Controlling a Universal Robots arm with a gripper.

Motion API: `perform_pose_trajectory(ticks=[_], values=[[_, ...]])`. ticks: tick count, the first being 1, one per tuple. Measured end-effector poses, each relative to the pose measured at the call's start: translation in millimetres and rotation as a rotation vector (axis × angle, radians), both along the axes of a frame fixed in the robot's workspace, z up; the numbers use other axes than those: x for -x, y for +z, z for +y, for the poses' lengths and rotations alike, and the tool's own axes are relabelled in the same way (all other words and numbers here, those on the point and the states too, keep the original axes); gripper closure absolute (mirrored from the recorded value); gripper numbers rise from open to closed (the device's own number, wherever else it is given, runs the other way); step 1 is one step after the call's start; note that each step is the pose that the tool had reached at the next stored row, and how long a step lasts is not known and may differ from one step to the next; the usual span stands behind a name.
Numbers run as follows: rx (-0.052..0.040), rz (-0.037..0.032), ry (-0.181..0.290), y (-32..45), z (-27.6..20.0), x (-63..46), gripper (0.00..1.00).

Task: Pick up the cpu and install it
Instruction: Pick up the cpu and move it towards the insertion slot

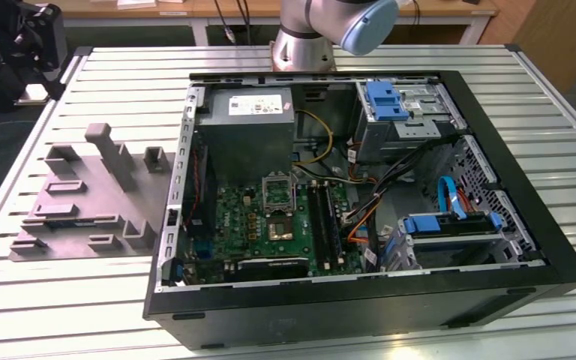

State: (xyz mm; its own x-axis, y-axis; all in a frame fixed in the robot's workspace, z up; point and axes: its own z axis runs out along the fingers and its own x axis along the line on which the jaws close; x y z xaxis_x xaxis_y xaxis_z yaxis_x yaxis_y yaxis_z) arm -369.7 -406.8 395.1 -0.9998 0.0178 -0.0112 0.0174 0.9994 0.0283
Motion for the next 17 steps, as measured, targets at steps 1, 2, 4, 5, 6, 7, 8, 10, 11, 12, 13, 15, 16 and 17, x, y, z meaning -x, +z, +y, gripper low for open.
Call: perform_pose_trajectory(ticks=[1, 2, 4, 5, 6, 7, 8, 10, 11, 12, 13, 15, 16, 17], values=[[0.0, 0.0, 0.0, 0.0, 0.0, -0.7, 0.53], [0.0, -0.0001, 0.0, 0.0, 0.0, -1.3, 0.53], [0.0, 0.0, 0.0, 0.0, 0.0, -2.4, 0.53], [0.0, 0.0, 0.0, 0.0, 0.0, -2.9, 0.53], [0.0, 0.0001, 0.0, 0.0, 0.0, -3.5, 0.53], [0.0001, 0.0, 0.0, 0.0, 0.0, -4.1, 0.53], [0.0, 0.0, 0.0, 0.0, 0.0, -4.8, 0.53], [0.0001, 0.0001, 0.0, 0.0, 0.0, -6.2, 0.53], [0.0, 0.0, 0.0, 0.0, 0.0, -7.0, 0.53], [0.0, 0.0, 0.0, 0.0, 0.0, -7.9, 0.53], [-0.0001, -0.0001, 0.0, 0.0, 0.0, -8.8, 0.53], [0.0, 0.0, 0.0, 0.0, 0.0, -10.9, 0.53], [0.0, 0.0, 0.0, 0.0, 0.0, -11.9, 0.53], [0.0, 0.0, 0.0, 0.0, 0.0, -12.8, 0.53]])
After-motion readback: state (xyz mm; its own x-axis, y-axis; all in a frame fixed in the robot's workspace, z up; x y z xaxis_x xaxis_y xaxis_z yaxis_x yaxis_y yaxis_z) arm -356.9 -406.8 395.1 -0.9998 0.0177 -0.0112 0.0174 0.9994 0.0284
